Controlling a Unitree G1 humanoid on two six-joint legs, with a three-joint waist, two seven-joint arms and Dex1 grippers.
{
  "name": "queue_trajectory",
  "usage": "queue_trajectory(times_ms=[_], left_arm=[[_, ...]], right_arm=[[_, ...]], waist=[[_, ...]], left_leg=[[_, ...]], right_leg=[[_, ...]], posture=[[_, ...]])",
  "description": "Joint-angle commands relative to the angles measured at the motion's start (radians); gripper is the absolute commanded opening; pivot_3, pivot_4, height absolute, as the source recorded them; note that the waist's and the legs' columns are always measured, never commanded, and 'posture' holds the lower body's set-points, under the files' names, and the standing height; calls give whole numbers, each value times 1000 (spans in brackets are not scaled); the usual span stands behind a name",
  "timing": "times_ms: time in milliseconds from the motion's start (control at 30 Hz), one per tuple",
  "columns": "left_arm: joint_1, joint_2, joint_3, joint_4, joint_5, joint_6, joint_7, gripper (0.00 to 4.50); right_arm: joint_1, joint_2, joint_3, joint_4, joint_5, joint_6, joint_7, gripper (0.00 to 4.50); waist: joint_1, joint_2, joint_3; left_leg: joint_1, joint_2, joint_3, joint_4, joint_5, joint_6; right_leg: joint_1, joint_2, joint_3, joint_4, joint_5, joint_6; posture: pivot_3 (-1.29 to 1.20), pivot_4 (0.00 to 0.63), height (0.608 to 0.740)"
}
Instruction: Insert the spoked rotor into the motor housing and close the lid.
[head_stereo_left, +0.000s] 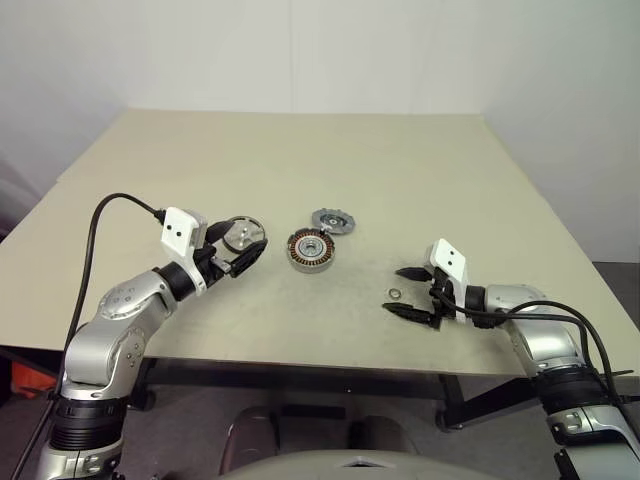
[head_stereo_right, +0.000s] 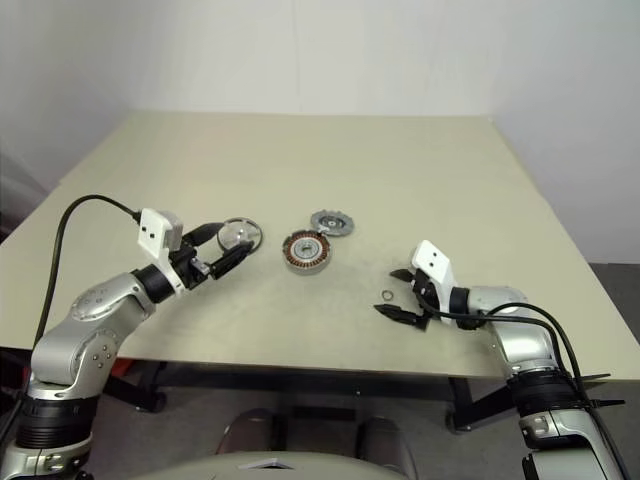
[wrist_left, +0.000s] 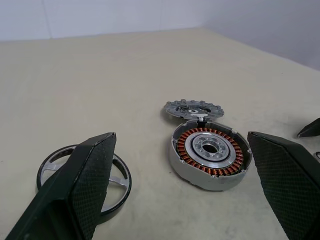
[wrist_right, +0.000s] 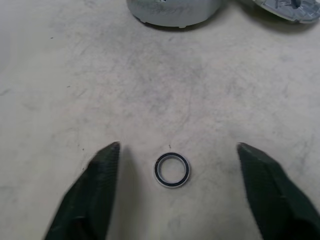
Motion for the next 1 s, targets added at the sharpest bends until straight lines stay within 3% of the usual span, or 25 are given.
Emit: queue_trajectory(times_ms=[33,867,1000], left_arm=[[-18,11,9,-16,5,-23,-6,4500],[-13,23,20,-22,3,-22,-1,4500],[-19,28,19,-19,10,-27,-1,4500]], right_arm=[[-24,-5,4,-65,3,1,-11,3315],[14,-33,26,-117,12,107,-6,3315],[-13,-30,26,-87,7,121,-13,2483]], waist=[[0,0,0],[0,0,0],[-1,0,0]], left_leg=[[0,0,0,0,0,0],[1,0,0,0,0,0],[1,0,0,0,0,0]], right_leg=[[0,0,0,0,0,0],[1,0,0,0,-1,2],[1,0,0,0,-1,2]], posture=[[0,0,740],[0,0,740],[0,0,740]])
